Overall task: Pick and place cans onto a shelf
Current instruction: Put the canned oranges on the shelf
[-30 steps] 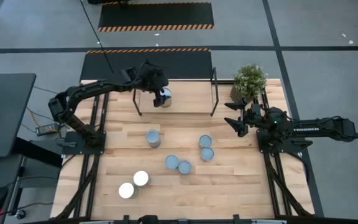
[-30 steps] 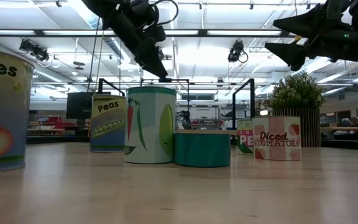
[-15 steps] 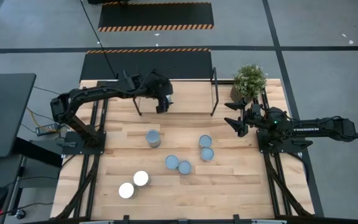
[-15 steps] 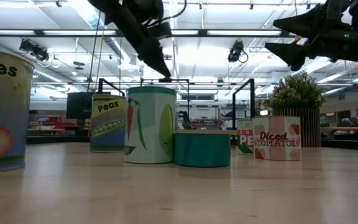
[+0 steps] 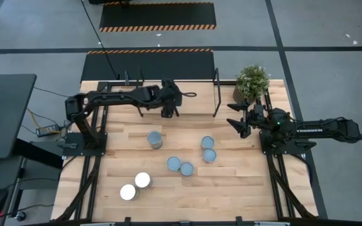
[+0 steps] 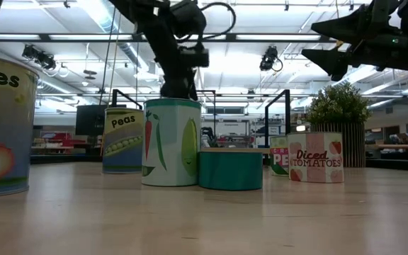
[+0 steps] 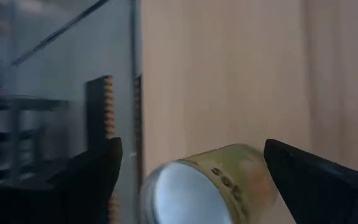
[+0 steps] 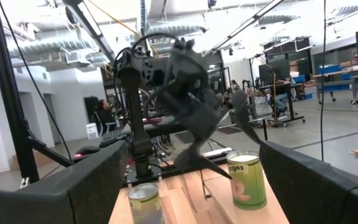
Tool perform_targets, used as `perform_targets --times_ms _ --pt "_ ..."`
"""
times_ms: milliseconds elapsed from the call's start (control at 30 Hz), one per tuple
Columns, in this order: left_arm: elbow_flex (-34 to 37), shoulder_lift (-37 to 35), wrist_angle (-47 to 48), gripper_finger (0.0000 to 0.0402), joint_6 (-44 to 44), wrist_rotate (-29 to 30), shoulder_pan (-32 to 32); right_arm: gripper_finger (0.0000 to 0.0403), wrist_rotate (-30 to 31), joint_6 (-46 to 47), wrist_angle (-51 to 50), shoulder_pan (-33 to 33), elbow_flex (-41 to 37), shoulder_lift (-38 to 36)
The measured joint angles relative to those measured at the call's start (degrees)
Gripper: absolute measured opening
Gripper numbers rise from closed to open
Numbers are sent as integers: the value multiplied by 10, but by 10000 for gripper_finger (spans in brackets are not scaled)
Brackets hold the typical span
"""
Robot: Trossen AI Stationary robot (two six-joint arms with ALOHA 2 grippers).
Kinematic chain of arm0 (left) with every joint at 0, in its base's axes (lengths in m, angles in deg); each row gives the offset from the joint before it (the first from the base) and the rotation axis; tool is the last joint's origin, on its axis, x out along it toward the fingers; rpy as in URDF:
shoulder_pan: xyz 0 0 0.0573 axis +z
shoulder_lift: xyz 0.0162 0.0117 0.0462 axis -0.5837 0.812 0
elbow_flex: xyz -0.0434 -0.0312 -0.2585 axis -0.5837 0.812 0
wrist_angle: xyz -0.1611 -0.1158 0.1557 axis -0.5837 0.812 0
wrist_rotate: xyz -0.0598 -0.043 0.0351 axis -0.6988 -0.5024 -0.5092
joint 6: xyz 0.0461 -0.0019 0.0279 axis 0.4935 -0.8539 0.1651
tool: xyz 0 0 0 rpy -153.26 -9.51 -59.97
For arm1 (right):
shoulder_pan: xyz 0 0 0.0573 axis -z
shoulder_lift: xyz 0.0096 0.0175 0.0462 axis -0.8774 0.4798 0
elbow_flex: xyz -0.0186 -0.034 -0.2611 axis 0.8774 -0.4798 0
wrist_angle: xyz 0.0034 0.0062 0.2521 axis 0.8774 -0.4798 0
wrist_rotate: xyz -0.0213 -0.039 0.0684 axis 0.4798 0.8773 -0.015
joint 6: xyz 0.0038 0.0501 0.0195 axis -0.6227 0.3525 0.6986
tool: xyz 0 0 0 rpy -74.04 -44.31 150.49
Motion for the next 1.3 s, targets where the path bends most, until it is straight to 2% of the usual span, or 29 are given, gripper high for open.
perform_targets --times_ms 167,500,900,1300 --pt "0 7 8 398 4 36 -9 373 0 -3 14 0 0 0" --pt "0 18 12 398 -27 27 15 373 0 8 18 0 0 0" --pt "1 40 19 398 -10 98 21 373 0 12 17 0 0 4" --pt "1 40 30 398 -3 101 71 373 0 15 17 0 0 4"
